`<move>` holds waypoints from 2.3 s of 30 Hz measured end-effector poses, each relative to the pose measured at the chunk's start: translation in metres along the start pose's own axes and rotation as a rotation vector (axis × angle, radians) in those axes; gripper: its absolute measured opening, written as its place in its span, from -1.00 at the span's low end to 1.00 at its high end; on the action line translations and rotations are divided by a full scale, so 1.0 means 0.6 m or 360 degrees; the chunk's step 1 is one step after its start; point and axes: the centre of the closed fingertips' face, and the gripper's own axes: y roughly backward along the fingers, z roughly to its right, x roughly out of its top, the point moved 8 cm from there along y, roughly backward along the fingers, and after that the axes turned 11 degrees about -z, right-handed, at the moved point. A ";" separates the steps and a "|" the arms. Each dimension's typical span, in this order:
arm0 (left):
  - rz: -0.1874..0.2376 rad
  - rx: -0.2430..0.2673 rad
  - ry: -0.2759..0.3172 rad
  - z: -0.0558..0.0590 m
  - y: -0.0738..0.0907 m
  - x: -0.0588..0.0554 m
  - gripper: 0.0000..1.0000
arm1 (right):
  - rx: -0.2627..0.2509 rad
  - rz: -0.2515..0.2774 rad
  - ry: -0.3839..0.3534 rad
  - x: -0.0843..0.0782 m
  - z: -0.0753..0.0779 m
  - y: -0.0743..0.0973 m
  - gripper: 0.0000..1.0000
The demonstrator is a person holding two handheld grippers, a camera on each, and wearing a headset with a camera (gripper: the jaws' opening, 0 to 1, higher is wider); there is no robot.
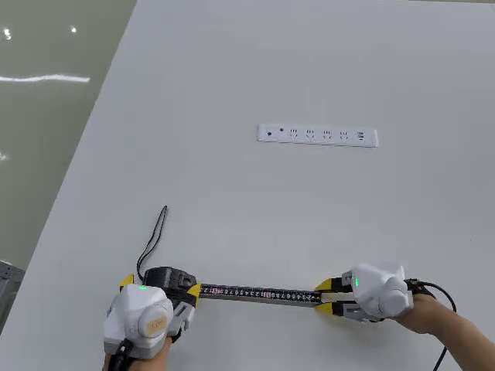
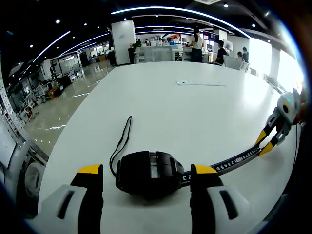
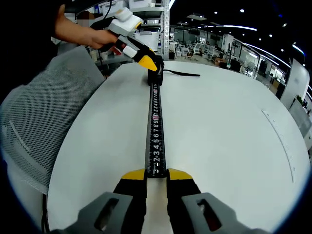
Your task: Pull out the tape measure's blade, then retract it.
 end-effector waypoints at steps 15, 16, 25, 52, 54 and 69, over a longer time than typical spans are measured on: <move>-0.0066 -0.0017 0.0124 0.004 -0.013 0.003 0.14 | -0.0014 0.0007 -0.0006 0.004 -0.003 0.001 -0.72; -0.0068 -0.0016 0.0124 0.003 -0.013 0.003 0.14 | -0.0015 0.0008 -0.0006 0.004 -0.003 0.001 -0.72; -0.0064 0.0009 0.0096 0.004 -0.013 0.003 0.13 | -0.0032 -0.0005 0.0011 0.005 -0.003 0.001 -0.73; -0.0054 0.0048 0.0027 0.008 -0.017 -0.002 0.12 | -0.0069 0.0035 0.0017 0.029 -0.002 0.021 -0.73; -0.0060 0.0037 0.0025 0.007 -0.016 -0.002 0.12 | -0.0071 0.0036 0.0019 0.028 -0.002 0.019 -0.73; -0.0047 -0.0025 0.0090 -0.006 -0.014 -0.005 0.11 | -0.0083 0.0042 0.0013 0.036 -0.001 0.015 -0.73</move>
